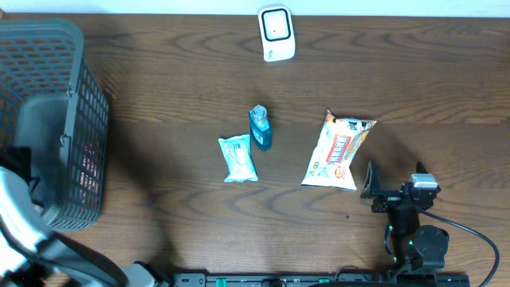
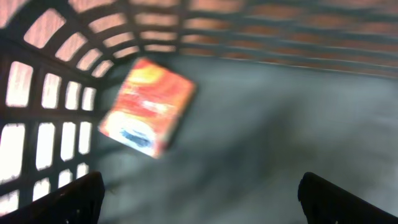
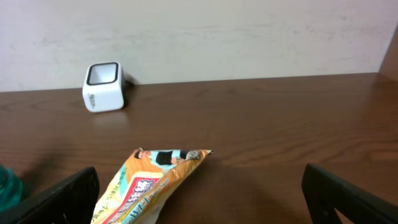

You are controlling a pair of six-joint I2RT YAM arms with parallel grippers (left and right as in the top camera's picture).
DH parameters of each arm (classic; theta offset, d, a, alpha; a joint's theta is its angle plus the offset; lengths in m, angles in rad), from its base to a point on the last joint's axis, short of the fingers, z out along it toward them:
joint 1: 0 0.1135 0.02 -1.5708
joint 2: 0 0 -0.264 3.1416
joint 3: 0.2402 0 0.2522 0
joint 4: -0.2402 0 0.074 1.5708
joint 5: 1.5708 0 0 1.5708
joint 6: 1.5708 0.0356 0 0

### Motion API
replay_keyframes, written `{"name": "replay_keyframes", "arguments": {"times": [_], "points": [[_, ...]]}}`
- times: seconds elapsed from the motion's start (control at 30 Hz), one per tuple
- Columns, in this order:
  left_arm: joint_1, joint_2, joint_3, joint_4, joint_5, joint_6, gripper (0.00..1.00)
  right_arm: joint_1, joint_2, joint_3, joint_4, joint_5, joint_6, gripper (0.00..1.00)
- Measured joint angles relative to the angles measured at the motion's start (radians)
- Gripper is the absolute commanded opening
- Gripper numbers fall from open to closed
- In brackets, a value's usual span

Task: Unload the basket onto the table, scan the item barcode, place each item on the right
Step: 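Grasp the small orange Kleenex pack and lift it out of the basket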

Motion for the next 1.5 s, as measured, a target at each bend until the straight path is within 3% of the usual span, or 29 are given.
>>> {"name": "replay_keyframes", "arguments": {"times": [0.43,0.5,0.63,0.67,1.03,1.5], "points": [[0.078,0.259,0.0,0.081,-0.017,0.072,0.97,0.0,0.0,0.0,0.0,0.0,0.0,0.99],[0.079,0.281,0.0,0.085,-0.013,0.074,0.76,0.0,0.0,0.0,0.0,0.0,0.0,0.99],[0.077,0.303,0.02,0.098,-0.015,0.082,0.19,0.0,0.0,0.0,0.0,0.0,0.0,0.99],[0.077,0.309,0.025,0.098,-0.017,0.081,0.09,0.0,0.0,0.0,0.0,0.0,0.0,0.99],[0.075,0.294,0.027,0.089,-0.027,0.101,0.08,0.0,0.0,0.0,0.0,0.0,0.0,0.99],[0.023,0.091,0.02,0.05,-0.035,0.108,0.07,0.0,0.0,0.0,0.0,0.0,0.0,0.99]]}}
